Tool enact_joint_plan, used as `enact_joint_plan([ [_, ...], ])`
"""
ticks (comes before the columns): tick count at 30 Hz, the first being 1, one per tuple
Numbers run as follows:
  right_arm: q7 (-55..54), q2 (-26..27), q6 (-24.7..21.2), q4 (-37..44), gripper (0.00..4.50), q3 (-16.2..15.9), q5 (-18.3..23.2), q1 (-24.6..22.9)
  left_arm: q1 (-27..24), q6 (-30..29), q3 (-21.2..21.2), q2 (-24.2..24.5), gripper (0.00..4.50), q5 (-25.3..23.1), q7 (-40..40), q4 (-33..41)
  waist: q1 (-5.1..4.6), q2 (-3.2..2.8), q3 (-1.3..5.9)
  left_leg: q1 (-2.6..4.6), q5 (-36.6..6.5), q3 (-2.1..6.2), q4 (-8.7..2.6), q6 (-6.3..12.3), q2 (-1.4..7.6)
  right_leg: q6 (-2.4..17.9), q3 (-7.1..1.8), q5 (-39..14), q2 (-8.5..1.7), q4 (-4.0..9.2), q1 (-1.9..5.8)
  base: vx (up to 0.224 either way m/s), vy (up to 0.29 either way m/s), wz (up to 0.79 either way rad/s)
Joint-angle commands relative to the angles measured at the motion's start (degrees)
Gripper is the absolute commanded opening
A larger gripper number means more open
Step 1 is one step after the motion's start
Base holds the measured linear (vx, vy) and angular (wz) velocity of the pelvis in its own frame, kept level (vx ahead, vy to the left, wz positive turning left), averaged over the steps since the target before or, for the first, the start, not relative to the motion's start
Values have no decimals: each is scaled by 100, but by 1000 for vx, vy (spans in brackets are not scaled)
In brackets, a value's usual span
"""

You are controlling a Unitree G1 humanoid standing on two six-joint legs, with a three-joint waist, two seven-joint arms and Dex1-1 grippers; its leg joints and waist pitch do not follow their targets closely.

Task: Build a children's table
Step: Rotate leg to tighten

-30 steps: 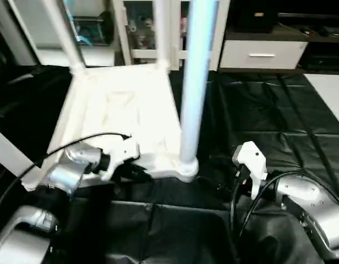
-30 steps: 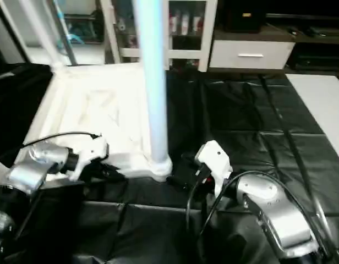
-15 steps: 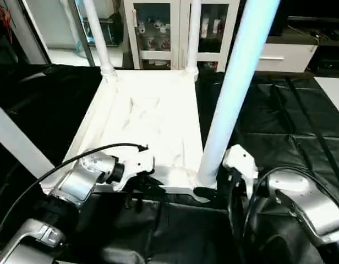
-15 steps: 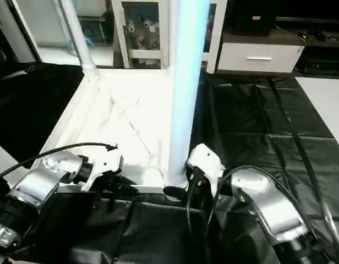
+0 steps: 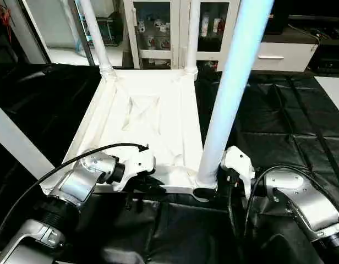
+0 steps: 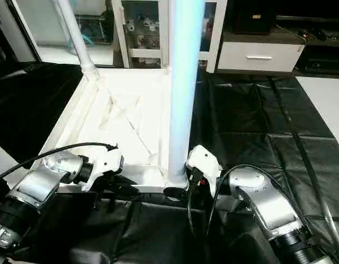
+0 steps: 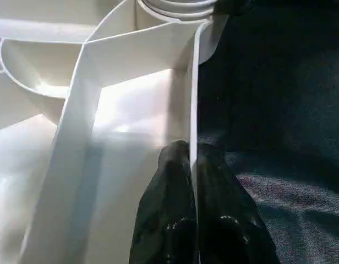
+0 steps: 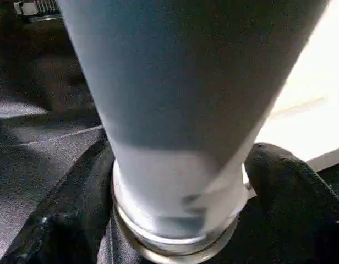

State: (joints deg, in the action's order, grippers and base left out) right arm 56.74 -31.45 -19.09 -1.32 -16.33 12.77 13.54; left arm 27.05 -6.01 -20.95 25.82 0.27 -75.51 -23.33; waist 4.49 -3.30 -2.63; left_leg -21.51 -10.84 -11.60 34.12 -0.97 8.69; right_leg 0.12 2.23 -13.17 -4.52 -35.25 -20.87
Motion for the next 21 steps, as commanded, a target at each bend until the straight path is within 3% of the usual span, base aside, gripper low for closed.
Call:
enact_joint_plan([
  [1,93,-17,97,-39,343,-56,-16,59,-145,-59,43,-132,0,219,-5,12,-29,140,301,113,-1137,232,-425,323,490,1292,-263,-1010,-479,445,100,0,0,0],
  [4,131,1,105,-66,304,-19,14,33,-146,-62,50,-126,0,220,-4,-7,-30,139,300,114,-1130,233,-428,323,496,1292,-264,-991,-479,444,97,0,0,0],
  [11,51,153,160,-216,276,84,61,-21,-176,-113,83,-101,0,258,-21,1,-54,136,293,109,-1207,239,-436,301,489,1298,-262,-1099,-481,455,95,0,0,0],
  [16,-776,777,212,-738,274,439,96,64,-232,-235,166,-163,0,272,186,37,-161,133,268,94,-1487,264,-471,160,476,1280,-255,-1492,-484,482,88,0,0,0],
  [21,-1617,1407,293,-1041,274,479,-84,124,-198,-366,261,-524,0,195,793,-16,-287,131,246,106,-1837,292,-495,-28,462,1138,-261,-2040,-487,536,61,0,0,0],
])
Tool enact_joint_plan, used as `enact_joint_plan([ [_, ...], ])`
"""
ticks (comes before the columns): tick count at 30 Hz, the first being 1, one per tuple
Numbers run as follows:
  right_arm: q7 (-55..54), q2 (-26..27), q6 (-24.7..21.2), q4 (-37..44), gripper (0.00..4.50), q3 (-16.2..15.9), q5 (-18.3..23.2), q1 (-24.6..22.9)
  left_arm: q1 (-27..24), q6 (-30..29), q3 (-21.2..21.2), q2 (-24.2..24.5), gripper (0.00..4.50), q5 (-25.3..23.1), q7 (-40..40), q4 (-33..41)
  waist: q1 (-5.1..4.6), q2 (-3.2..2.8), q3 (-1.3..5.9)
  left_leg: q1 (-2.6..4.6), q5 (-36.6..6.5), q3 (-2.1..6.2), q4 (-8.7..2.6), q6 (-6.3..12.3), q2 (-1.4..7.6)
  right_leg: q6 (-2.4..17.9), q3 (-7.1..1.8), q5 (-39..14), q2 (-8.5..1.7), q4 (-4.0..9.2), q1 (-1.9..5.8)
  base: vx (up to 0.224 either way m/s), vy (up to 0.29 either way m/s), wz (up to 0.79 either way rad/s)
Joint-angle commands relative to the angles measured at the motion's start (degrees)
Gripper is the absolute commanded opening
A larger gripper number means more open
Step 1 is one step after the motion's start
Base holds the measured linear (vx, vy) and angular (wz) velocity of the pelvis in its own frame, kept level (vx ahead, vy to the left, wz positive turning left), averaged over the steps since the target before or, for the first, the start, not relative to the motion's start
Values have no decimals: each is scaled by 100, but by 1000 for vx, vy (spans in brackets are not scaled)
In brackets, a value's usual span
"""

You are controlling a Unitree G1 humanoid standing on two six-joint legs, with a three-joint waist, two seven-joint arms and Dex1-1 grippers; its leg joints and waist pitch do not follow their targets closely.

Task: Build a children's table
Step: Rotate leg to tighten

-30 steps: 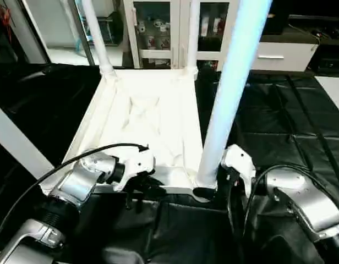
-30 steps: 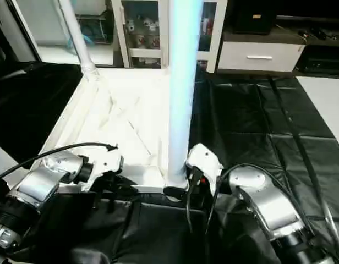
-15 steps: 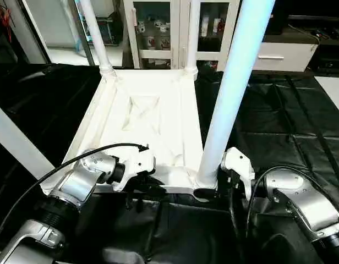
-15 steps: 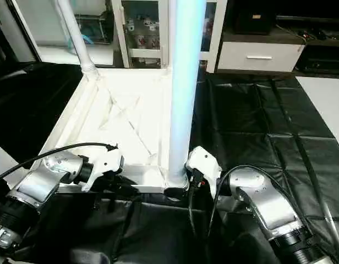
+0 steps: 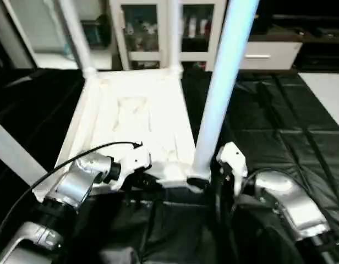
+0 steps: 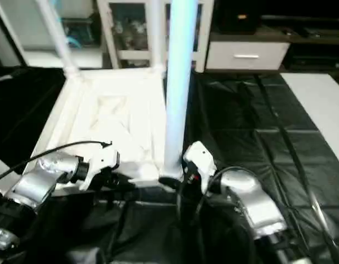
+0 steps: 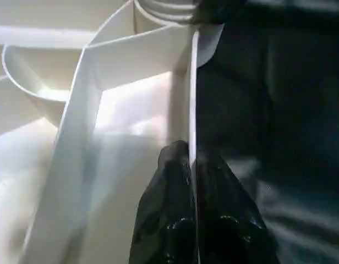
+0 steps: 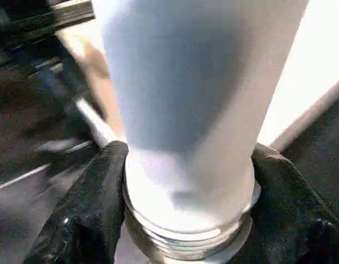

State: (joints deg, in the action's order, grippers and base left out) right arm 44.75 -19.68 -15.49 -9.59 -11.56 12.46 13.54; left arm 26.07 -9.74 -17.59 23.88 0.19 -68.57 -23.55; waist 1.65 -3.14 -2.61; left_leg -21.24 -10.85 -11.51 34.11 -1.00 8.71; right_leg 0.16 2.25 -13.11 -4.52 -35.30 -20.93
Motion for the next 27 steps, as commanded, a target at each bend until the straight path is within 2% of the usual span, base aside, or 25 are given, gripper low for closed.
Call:
enact_joint_plan([
  [1,-669,434,-34,-323,274,-3,-122,152,-67,16,-38,-478,0,160,335,-52,-11,129,240,67,-1832,283,-498,-32,460,1117,-265,-2076,-488,548,66,0,0,0],
  [2,-798,542,-18,-383,273,-3,-158,168,-47,23,-16,-558,0,136,461,-85,-28,120,232,71,-1882,287,-503,-69,451,1087,-265,-2195,-488,561,43,0,0,0],
  [3,-1238,851,159,-616,273,-51,-383,267,17,-43,48,-789,0,87,827,-160,-36,128,236,74,-1946,306,-508,-102,448,1026,-256,-2323,-489,569,59,0,0,0],
  [4,-1565,1069,171,-817,273,-80,-519,376,58,-106,71,-939,0,39,1076,-186,-61,120,233,82,-1958,299,-512,-139,445,1034,-262,-2284,-484,575,29,0,0,0],
  [6,-1788,1217,168,-957,273,-98,-607,452,86,-147,85,-1040,0,6,1245,-202,-102,124,226,105,-2093,311,-515,-203,434,1006,-258,-2430,-480,590,10,0,0,0],
  [7,-2569,1613,248,-1441,272,-66,-839,749,196,-229,97,-1329,0,-169,1857,-293,-104,112,231,104,-2115,319,-514,-201,432,983,-259,-2443,-480,591,19,0,0,0],
  [8,-2880,1789,291,-1656,272,-27,-899,880,242,-268,109,-1454,0,-259,2155,-337,-160,102,214,127,-2220,307,-518,-240,433,1015,-270,-2441,-470,608,-37,0,0,0],
  [9,-3226,1933,325,-1859,272,17,-979,1012,295,-347,139,-1587,0,-355,2498,-390,-190,85,218,140,-2332,329,-517,-291,425,986,-256,-2577,-470,611,-27,0,0,0],
  [11,-3549,2153,361,-2161,272,114,-1006,1200,375,-436,218,-1796,0,-489,3056,-476,-190,94,228,140,-2327,330,-514,-258,424,927,-261,-2539,-472,638,-18,0,0,0],
  [13,-3840,2345,505,-2491,272,215,-1069,1399,442,-499,327,-2027,0,-563,3529,-537,-182,105,244,144,-2218,301,-507,-184,430,959,-282,-2241,-459,626,-35,0,0,0],
  [14,-3913,2408,589,-2622,272,248,-1093,1480,464,-507,363,-2106,0,-577,3655,-551,-159,137,271,120,-2023,290,-500,-110,420,1005,-276,-2001,-456,596,3,0,0,0],
  [17,-3924,2571,826,-2965,272,410,-1070,1675,473,-471,417,-2182,0,-610,3747,-555,-117,134,298,78,-1587,251,-473,119,413,1119,-270,-1334,-468,554,43,0,0,0],
  [18,-3907,2591,894,-3043,272,426,-1083,1717,461,-473,434,-2167,0,-611,3726,-536,-120,134,311,38,-1351,253,-462,237,410,1173,-257,-1037,-470,517,84,51,6,0],
  [19,-3886,2593,965,-3086,272,435,-1084,1735,439,-471,438,-2139,0,-610,3677,-506,-120,216,328,34,-1154,231,-439,367,412,1235,-240,-788,-467,500,93,0,0,0],
  [20,-3700,2596,1023,-3063,272,445,-1005,1717,400,-463,443,-2087,0,-592,3590,-455,-92,176,339,34,-1042,235,-421,419,412,1265,-245,-682,-486,473,101,0,0,0],
  [21,-3506,2586,1077,-3018,272,440,-945,1690,352,-484,443,-2028,0,-577,3503,-390,-86,157,321,22,-962,226,-416,515,411,1296,-240,-627,-492,478,104,0,0,0],
  [23,-2877,2541,1142,-2697,328,380,-716,1536,223,-467,407,-1841,0,-524,3188,-238,-67,159,342,7,-842,229,-397,636,424,1304,-231,-515,-507,459,124,0,0,0],
  [25,-2506,2472,1102,-2375,348,316,-568,1389,111,-406,367,-1679,0,-477,2894,-143,-74,162,329,-30,-816,233,-399,772,425,1275,-220,-477,-498,447,136,0,0,0],
  [26,-1996,2288,1001,-1870,348,188,-377,1151,-80,-311,282,-1414,0,-388,2404,6,-94,158,323,-43,-857,242,-414,782,425,1260,-214,-541,-491,451,144,0,0,0],
  [27,-1940,2260,983,-1804,362,173,-354,1120,-104,-302,271,-1379,0,-378,2343,24,-87,160,323,-46,-922,257,-421,777,435,1213,-211,-658,-488,455,153,0,0,0],
])
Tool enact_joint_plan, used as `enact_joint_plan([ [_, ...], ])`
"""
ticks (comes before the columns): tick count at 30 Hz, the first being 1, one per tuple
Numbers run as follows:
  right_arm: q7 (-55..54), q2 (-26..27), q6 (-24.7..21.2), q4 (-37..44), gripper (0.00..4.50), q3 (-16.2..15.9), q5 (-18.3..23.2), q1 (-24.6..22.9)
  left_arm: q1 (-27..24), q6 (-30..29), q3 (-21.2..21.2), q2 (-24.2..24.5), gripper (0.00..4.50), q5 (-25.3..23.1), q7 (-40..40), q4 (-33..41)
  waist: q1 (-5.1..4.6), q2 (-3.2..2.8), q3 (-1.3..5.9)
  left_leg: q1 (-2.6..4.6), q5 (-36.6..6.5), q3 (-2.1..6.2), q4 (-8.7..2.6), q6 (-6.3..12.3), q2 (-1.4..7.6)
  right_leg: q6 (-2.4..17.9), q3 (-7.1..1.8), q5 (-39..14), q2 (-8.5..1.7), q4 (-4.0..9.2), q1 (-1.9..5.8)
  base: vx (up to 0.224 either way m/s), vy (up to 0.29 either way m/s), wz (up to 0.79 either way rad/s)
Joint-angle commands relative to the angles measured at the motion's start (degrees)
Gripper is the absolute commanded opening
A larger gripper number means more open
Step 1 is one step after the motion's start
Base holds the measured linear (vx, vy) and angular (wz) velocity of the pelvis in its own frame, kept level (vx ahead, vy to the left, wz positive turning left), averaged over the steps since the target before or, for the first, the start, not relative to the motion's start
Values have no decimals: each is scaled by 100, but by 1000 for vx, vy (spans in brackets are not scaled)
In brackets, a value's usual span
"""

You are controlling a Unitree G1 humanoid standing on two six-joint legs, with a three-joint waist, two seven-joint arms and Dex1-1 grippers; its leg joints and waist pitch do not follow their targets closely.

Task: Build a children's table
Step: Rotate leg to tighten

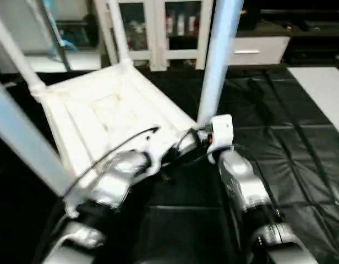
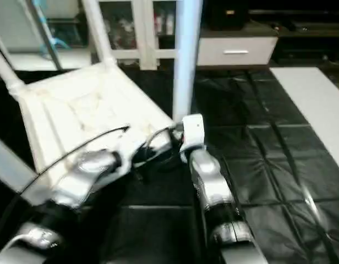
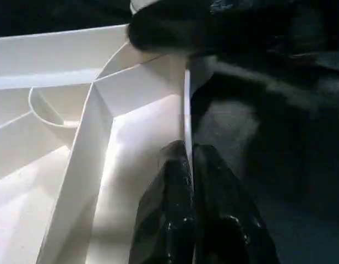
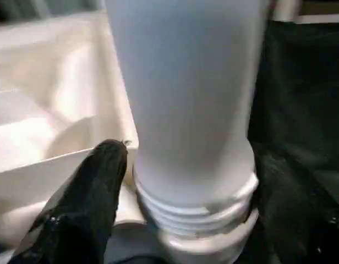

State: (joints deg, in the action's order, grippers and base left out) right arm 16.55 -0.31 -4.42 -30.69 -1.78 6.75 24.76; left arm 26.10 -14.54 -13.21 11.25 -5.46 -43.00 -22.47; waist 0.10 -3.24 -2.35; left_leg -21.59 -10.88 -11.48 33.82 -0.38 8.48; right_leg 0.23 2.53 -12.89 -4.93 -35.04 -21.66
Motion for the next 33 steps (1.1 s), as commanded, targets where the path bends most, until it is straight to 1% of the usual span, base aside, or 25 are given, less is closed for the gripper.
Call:
enact_joint_plan([
  [1,1132,139,-197,643,378,-857,339,-169,-259,274,-233,78,0,285,-620,51,60,162,295,9,-970,256,-407,677,477,1207,-237,-757,-427,431,191,0,0,0],
  [2,1275,-20,-265,846,388,-886,403,-267,-351,243,-259,193,0,366,-863,168,60,157,305,21,-948,250,-402,663,478,1208,-245,-720,-423,429,191,0,0,0],
  [3,1275,-20,-265,846,394,-886,403,-267,-351,243,-259,193,0,366,-863,168,60,145,295,24,-960,249,-411,617,484,1259,-243,-688,-410,420,179,0,0,0],
  [4,1418,-184,-348,1023,400,-911,455,-352,-425,236,-294,311,0,416,-1075,268,55,138,280,40,-1067,242,-428,535,496,1289,-247,-772,-401,431,161,0,0,0],
  [5,1838,-528,-655,1385,411,-1035,575,-514,-544,312,-382,555,0,458,-1435,404,50,115,279,45,-1101,240,-425,503,485,1305,-248,-795,-390,430,162,0,0,0],
  [6,1945,-622,-694,1475,411,-1080,583,-554,-562,315,-391,597,0,468,-1491,425,62,129,285,48,-1113,237,-421,465,492,1299,-257,-745,-391,424,175,0,0,0],
  [7,2172,-826,-769,1666,433,-1180,595,-641,-596,319,-406,681,0,490,-1607,464,81,123,282,58,-1070,232,-424,459,502,1303,-261,-647,-388,423,170,0,0,0],
  [8,2476,-1075,-865,1939,433,-1266,565,-770,-647,310,-401,780,0,562,-1776,534,82,82,289,74,-1061,229,-421,440,505,1327,-263,-590,-385,409,150,0,0,0],
  [9,2476,-1075,-865,1939,439,-1266,565,-770,-647,310,-401,780,0,562,-1776,534,88,104,304,81,-959,224,-411,443,505,1354,-254,-363,-369,392,159,0,0,0],
  [11,3193,-1741,-1070,2566,439,-1426,566,-1056,-715,194,-361,986,0,766,-2148,705,110,116,300,66,-850,216,-401,490,497,1416,-258,-115,-382,369,172,0,0,0],
  [12,3522,-2055,-1151,2816,439,-1470,592,-1174,-727,148,-348,1080,0,860,-2335,772,142,112,302,76,-811,214,-391,521,503,1413,-257,-31,-380,354,186,0,0,0],
  [13,3852,-2404,-1225,3055,439,-1503,649,-1287,-725,74,-335,1188,0,962,-2547,846,203,124,306,91,-784,215,-380,554,510,1390,-257,47,-385,354,212,0,0,0],
  [14,4032,-2605,-1266,3186,439,-1518,686,-1347,-722,31,-327,1251,0,1021,-2672,888,218,127,294,85,-791,201,-378,587,508,1400,-268,57,-386,351,198,0,0,0],
  [15,4131,-2752,-1303,3271,439,-1532,715,-1374,-713,0,-318,1293,0,1058,-2744,906,259,120,290,108,-865,191,-380,592,517,1415,-271,-29,-394,367,172,0,0,0],
  [16,4174,-2828,-1323,3312,439,-1534,729,-1384,-704,-3,-315,1318,0,1075,-2783,909,261,126,282,104,-902,191,-384,584,519,1434,-274,-87,-396,372,166,0,0,0],
  [17,4219,-2902,-1365,3352,439,-1531,744,-1385,-695,8,-322,1356,0,1097,-2866,901,270,113,273,94,-994,196,-392,529,514,1464,-271,-282,-406,387,163,0,0,0],
  [18,4248,-2948,-1382,3363,439,-1518,750,-1376,-688,-18,-336,1396,0,1104,-2933,899,267,130,264,97,-1103,200,-400,448,514,1463,-273,-482,-407,406,157,0,0,0],
  [19,4246,-2960,-1381,3340,439,-1500,707,-1352,-678,-13,-351,1430,0,1099,-3004,888,265,120,261,99,-1167,209,-408,384,516,1453,-274,-640,-411,415,155,0,0,0],
  [21,4219,-2952,-1368,3271,439,-1503,632,-1279,-660,-18,-364,1460,0,1103,-3062,876,249,124,262,109,-1220,215,-421,301,518,1425,-272,-726,-396,415,151,0,0,0],
  [22,4174,-2882,-1398,3206,439,-1523,604,-1196,-640,-12,-375,1471,0,1103,-3067,862,249,111,266,116,-1227,220,-423,262,519,1421,-271,-701,-391,410,145,0,0,0],
  [24,4178,-2866,-1429,3198,439,-1553,608,-1164,-628,-16,-384,1484,0,1114,-3076,855,245,111,278,114,-1185,218,-416,248,513,1438,-271,-564,-386,395,150,0,0,0],
  [27,4172,-2816,-1409,3120,439,-1591,580,-1117,-617,-17,-378,1482,0,1115,-3078,843,252,118,299,109,-987,209,-385,310,504,1482,-272,-251,-397,365,164,0,0,0],
  [28,4176,-2796,-1420,3087,414,-1589,581,-1094,-608,-11,-380,1478,0,1112,-3080,827,261,133,302,99,-888,205,-372,363,500,1501,-273,-112,-400,354,174,0,0,0],
  [32,4212,-2769,-1435,3033,401,-1574,609,-1061,-597,-1,-376,1478,0,1116,-3068,805,285,131,311,97,-740,204,-352,467,501,1528,-261,-4,-401,333,180,0,0,0],
  [33,4244,-2784,-1445,3023,384,-1561,628,-1052,-604,-9,-373,1492,0,1122,-3068,814,291,131,313,94,-720,205,-350,478,501,1527,-259,3,-401,330,185,0,0,0],
])
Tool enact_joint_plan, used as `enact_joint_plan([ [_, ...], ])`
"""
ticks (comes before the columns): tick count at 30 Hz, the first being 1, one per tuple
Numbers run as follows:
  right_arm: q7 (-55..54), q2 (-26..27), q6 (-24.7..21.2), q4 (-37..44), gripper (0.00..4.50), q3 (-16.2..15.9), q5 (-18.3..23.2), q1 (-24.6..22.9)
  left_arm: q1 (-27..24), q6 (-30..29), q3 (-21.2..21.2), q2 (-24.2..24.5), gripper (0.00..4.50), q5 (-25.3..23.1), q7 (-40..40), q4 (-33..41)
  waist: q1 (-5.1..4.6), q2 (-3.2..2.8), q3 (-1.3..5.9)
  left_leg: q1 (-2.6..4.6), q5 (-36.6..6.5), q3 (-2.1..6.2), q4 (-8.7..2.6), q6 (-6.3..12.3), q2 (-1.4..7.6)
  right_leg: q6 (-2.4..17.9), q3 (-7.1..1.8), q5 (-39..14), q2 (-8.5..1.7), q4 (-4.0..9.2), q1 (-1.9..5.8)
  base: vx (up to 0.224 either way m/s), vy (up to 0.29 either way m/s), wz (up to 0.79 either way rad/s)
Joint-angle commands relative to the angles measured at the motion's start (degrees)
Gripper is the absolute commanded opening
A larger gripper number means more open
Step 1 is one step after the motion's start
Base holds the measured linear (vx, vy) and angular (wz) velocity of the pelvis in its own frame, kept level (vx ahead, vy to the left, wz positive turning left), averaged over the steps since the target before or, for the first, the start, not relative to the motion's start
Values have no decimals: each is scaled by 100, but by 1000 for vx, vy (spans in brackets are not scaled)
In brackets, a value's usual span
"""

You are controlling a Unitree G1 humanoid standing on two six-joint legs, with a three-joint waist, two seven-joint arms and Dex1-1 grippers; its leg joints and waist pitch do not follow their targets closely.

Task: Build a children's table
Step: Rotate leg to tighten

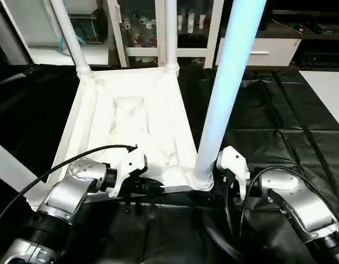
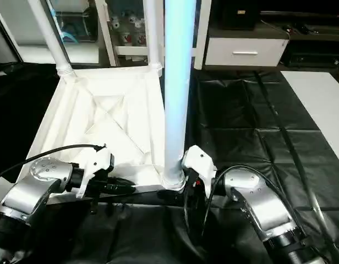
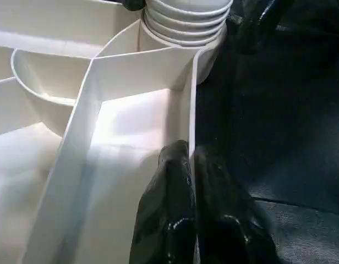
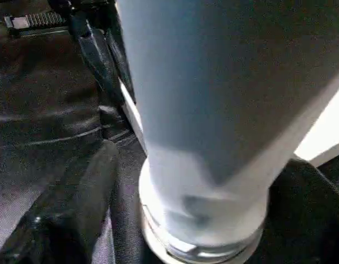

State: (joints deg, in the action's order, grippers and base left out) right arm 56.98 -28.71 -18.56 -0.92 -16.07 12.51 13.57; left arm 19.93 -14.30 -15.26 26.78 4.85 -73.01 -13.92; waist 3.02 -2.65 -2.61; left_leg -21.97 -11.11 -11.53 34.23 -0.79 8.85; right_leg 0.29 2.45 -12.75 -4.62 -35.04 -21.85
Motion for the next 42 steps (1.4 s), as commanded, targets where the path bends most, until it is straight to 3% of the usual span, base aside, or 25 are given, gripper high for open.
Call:
enact_joint_plan([
  [1,204,53,-32,45,372,-130,54,68,12,-34,-169,-58,0,91,-68,-40,2,73,338,132,-706,213,-392,519,465,1516,-249,-35,-431,330,203,0,0,0],
  [4,259,17,-39,16,363,-122,81,85,3,-45,-167,-34,0,93,-72,-35,7,74,339,134,-719,209,-387,518,463,1521,-247,-83,-428,329,206,0,0,0],
  [12,288,31,-20,-91,283,-111,69,135,29,-124,-176,-14,0,110,-124,-42,17,73,340,134,-729,211,-382,487,461,1529,-246,-92,-423,323,206,0,0,0],
  [19,302,101,0,-308,272,-103,61,181,21,-175,-194,-3,0,95,-125,-26,21,76,348,131,-698,210,-367,506,459,1554,-242,-63,-428,310,207,0,0,0],
  [23,-524,620,11,-829,270,108,-80,330,104,-76,-213,-233,0,-155,401,-303,-16,75,326,122,-885,212,-391,395,449,1542,-244,-348,-427,346,187,0,0,0],
  [26,-1191,1101,-53,-1173,269,201,-182,421,265,70,-173,-600,0,-385,1107,-726,-101,68,277,173,-1632,244,-460,10,440,1352,-239,-1353,-422,445,154,0,0,0],
  [28,-1579,1419,-54,-1342,269,214,-257,454,362,58,-140,-859,0,-405,1415,-906,-152,94,220,229,-2312,288,-486,-263,426,1046,-241,-2460,-454,554,113,-54,10,-5],
  [29,-1727,1532,-50,-1407,269,214,-294,469,400,51,-136,-947,0,-419,1523,-962,-166,95,199,246,-2469,298,-494,-313,426,960,-245,-2724,-455,581,88,-51,10,-6],
  [30,-2167,1826,3,-1623,269,237,-423,545,508,26,-148,-1154,0,-463,1756,-1095,-195,92,157,305,-2813,323,-491,-401,406,755,-230,-3310,-464,679,33,-62,7,-8],
  [31,-2521,2042,37,-1813,269,268,-518,627,604,2,-151,-1314,0,-510,1972,-1208,-231,84,161,362,-3060,363,-483,-481,377,568,-187,-3744,-472,725,14,-67,13,-15],
  [32,-2976,2297,92,-2080,269,307,-655,758,750,-14,-112,-1541,0,-572,2348,-1405,-251,63,156,342,-3153,404,-502,-528,378,482,-153,-3827,-473,722,42,-67,13,-15],
  [33,-3176,2395,88,-2200,269,338,-696,824,805,-40,-89,-1629,0,-570,2461,-1484,-308,51,171,363,-3363,444,-522,-582,369,374,-94,-3841,-449,743,49,-62,26,-15],
  [34,-3593,2613,62,-2475,269,414,-759,981,937,-92,-16,-1828,0,-593,2807,-1678,-329,14,181,423,-3575,443,-524,-598,368,374,-61,-3662,-429,758,15,-61,40,-7],
  [35,-3874,2790,70,-2686,269,533,-732,1104,1045,-86,35,-1951,0,-646,3101,-1853,-354,18,177,434,-3636,446,-536,-583,365,387,-27,-3552,-422,780,23,-61,40,-7],
  [36,-4273,3050,84,-2992,269,714,-685,1282,1204,-70,112,-2129,0,-734,3538,-2111,-404,16,177,387,-3709,458,-565,-545,367,393,14,-3383,-433,769,71,-53,48,-6],
  [37,-4471,3176,105,-3163,268,816,-650,1383,1292,0,164,-2215,0,-806,3851,-2254,-408,-40,160,453,-3903,458,-566,-563,358,372,60,-3435,-428,808,22,-51,49,-2],
  [39,-4715,3312,276,-3429,268,932,-657,1536,1385,76,264,-2332,0,-822,4124,-2378,-428,-52,149,535,-4174,457,-564,-571,348,307,132,-3408,-401,865,-4,-26,24,-1],
  [41,-4798,3388,463,-3571,268,995,-663,1625,1406,130,315,-2387,0,-804,4173,-2382,-457,-81,138,490,-4437,475,-658,-587,367,270,164,-3228,-381,831,59,0,0,0],
  [42,-4753,3426,543,-3594,268,1026,-633,1653,1396,151,321,-2382,0,-800,4130,-2350,-483,-96,156,432,-4568,483,-734,-613,380,295,152,-3042,-371,756,115,0,0,0],
])
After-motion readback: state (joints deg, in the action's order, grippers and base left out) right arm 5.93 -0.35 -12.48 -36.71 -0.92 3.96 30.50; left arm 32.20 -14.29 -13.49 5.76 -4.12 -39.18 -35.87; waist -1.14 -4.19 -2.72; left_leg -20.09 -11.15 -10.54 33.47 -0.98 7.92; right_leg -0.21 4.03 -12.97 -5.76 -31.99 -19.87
